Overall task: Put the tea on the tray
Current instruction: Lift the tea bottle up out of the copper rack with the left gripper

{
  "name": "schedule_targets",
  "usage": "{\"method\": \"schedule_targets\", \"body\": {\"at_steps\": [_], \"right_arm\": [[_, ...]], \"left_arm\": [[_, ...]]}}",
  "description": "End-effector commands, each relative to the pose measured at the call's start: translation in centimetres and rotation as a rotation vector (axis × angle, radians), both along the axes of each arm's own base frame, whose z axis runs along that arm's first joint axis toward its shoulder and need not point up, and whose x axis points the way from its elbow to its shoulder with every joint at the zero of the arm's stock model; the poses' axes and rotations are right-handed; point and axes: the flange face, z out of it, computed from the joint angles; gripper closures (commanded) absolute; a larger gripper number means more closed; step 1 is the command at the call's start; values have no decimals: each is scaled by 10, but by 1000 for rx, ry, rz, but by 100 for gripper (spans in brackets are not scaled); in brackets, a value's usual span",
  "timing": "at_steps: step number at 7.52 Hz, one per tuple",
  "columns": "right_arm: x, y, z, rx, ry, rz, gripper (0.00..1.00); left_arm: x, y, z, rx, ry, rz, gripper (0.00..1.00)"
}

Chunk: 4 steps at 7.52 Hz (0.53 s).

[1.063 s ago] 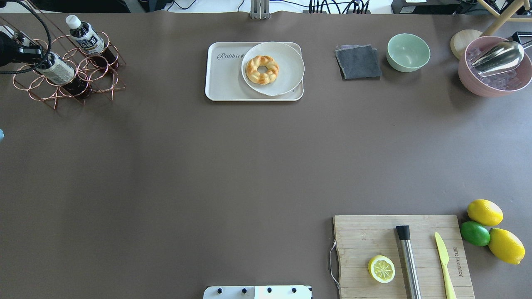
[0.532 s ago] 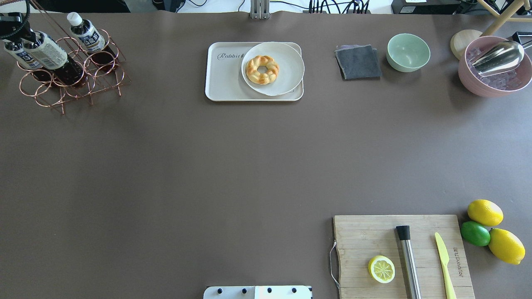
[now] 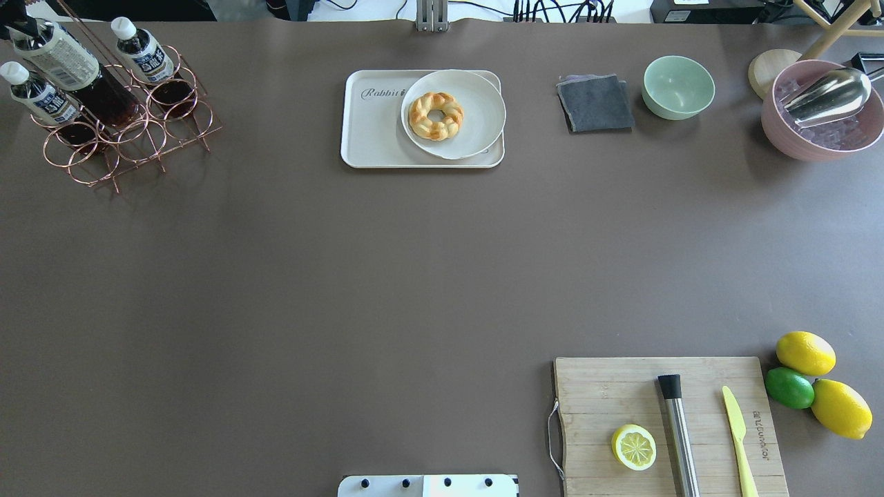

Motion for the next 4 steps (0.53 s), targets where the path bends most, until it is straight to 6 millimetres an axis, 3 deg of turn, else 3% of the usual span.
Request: {"method": "schedule_targets", "body": {"at_steps": [1,3,4], "right_arm": [[0,1,2,-5,-2,0,0],[0,1,2,-4,-2,-1,0],[0,1,2,-5,-2,0,0]], "left_arm": [[42,3,-47,-48,34,11,100],[110,14,-75,-83,0,28,100],[159,29,-102,-99,-32,16,100]]}}
